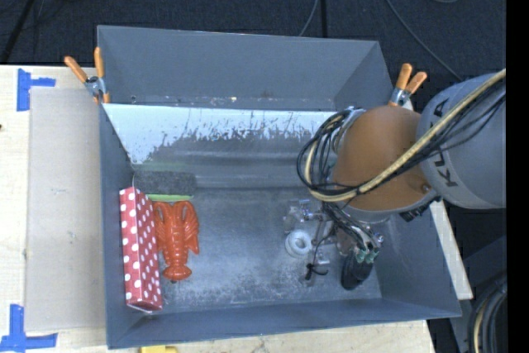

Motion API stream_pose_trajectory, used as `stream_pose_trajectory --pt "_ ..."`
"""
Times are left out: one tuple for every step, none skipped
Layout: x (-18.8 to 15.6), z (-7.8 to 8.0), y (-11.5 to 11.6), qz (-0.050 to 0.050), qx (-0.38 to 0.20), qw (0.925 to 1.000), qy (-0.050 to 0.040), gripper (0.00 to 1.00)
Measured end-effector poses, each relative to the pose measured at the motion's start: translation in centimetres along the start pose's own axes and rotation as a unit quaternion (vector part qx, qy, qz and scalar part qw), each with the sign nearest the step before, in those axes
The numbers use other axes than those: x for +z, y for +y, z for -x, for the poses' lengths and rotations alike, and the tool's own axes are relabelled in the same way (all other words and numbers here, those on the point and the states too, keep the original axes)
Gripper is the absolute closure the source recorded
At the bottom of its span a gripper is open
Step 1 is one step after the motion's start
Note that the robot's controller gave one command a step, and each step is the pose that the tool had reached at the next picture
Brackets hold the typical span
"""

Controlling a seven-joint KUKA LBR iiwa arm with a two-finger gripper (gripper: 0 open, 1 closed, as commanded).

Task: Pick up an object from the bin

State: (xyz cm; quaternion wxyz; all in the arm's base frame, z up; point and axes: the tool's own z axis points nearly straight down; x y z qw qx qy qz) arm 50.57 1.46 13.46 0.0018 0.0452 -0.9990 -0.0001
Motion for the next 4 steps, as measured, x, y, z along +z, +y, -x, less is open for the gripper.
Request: stream_pose_trajectory --pt "6.4 7.0 -1.7 0.0 -0.07 0.9976 -0.0038 0.0" --pt "6.5 4.0 -2.7 0.0 -0.093 0.9956 0.001 0.0" --pt "6.5 5.7 -5.2 0.0 -0.067 0.9977 -0.0047 0.0" --pt "6.4 5.2 -5.4 0.001 -0.065 0.9979 0.0004 1.0"
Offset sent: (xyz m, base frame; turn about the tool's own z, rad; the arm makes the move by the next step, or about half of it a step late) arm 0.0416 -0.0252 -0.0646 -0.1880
